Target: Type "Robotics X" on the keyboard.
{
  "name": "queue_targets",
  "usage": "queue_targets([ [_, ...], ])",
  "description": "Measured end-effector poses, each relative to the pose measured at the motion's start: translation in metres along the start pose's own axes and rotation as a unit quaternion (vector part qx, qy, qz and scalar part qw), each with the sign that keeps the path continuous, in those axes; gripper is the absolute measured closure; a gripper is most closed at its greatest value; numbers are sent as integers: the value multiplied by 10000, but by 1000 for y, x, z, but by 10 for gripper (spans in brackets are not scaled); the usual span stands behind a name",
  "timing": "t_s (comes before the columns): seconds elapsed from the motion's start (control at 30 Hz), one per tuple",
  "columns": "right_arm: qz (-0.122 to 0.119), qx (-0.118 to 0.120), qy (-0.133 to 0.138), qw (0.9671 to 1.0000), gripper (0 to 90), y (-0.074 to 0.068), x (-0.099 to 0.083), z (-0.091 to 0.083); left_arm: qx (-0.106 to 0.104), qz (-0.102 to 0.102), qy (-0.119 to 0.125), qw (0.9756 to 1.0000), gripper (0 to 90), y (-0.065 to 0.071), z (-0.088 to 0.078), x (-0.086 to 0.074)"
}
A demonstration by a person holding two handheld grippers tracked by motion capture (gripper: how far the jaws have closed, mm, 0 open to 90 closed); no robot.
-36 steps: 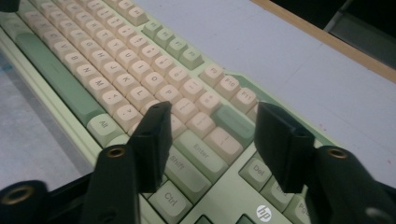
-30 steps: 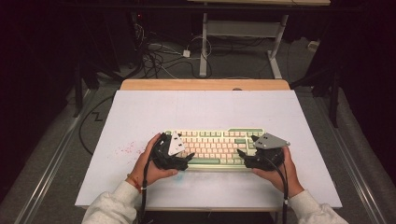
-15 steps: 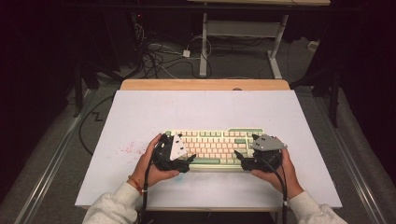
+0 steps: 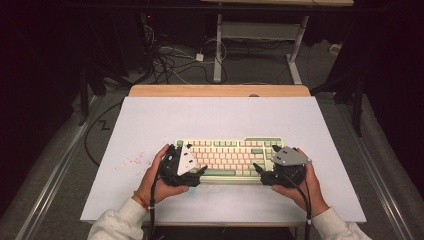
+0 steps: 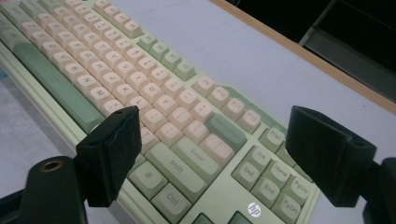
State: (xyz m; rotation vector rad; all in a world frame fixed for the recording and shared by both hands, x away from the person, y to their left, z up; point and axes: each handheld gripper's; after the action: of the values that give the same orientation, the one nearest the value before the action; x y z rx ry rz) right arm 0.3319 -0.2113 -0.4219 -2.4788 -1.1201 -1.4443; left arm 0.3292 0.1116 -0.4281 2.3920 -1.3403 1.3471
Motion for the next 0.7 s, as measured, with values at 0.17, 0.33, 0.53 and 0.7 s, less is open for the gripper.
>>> queue_targets([
  [0.17,-35,-26,23,10000,187,0,-1,-8,9,4,8,10000,179,-1,-6,-2],
  [0.33,-39,-33,29,10000,187,1,-4,-13,34,34,-5,10000,179,-2,-11,-5],
  [0.53,-105,-80,31,9999,190,1,-5,-18,50,119,-79,9999,179,-1,-13,-11],
  [0.7,-174,-116,39,9998,190,0,-6,-23,67,88,-81,9999,179,-3,-16,-18],
])
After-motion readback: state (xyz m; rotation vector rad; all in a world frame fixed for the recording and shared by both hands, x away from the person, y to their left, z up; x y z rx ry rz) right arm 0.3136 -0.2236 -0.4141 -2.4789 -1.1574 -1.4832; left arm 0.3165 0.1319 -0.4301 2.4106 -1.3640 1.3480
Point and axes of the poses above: each handheld gripper's, and its own axes: z roughly forward along the jaws, x roughly out of its top, y roughly to its right, and after that the axes turned 3 degrees about -y, right-handed
